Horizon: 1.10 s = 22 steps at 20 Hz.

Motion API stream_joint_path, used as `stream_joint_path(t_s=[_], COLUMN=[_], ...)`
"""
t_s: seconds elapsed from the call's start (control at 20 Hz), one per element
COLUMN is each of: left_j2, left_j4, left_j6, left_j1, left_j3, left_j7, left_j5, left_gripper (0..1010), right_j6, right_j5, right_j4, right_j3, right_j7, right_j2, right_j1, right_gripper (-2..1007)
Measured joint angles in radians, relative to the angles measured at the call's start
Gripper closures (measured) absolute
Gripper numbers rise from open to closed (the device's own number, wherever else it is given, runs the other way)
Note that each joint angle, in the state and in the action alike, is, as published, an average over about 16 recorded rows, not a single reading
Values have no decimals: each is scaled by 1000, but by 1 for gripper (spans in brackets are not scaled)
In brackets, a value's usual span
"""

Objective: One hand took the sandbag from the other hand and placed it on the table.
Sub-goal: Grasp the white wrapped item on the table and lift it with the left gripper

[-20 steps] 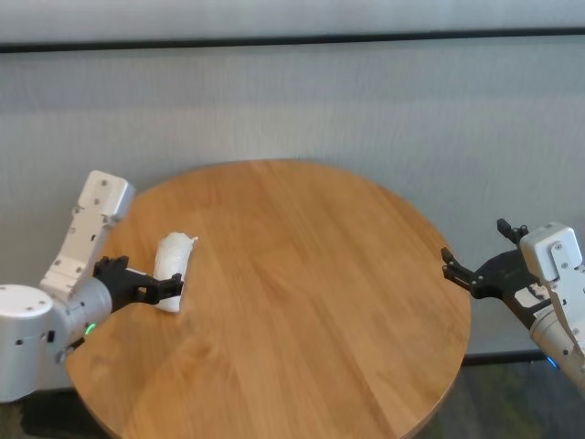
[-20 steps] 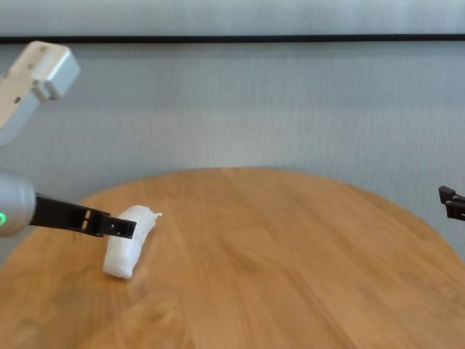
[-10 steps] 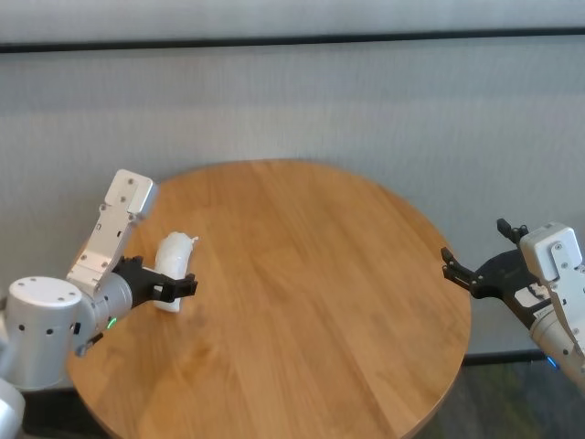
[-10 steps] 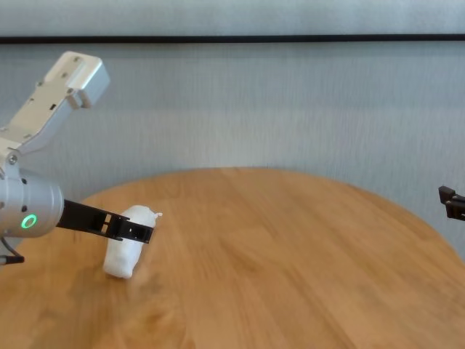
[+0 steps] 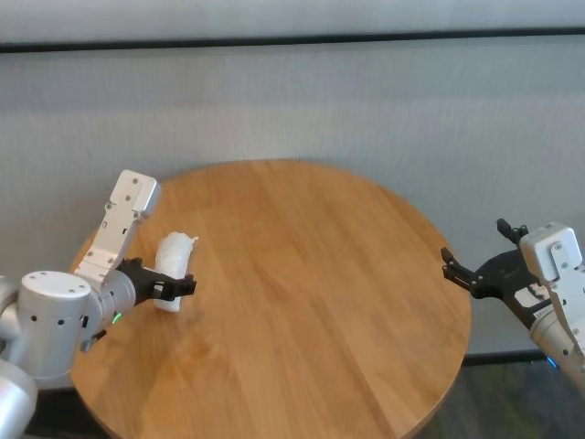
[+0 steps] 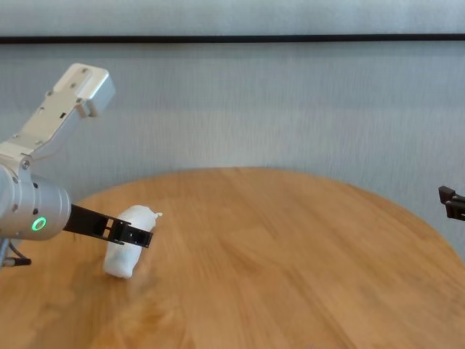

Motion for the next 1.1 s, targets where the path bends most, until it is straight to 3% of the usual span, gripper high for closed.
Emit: stream_joint_path(t_s=[1.1], left_j2=[-53], left_j4=[176], left_j6=[-24], left_j1=[-73], left_j3=[-4], left_j7=[-47], left_j5=[53], left_gripper=[10], right_j6=[0], right_j5=[0], right_j4=[0], right_j3=[0], right_j7=[0], right_j2=[0], right_j1=[0], right_gripper=[4])
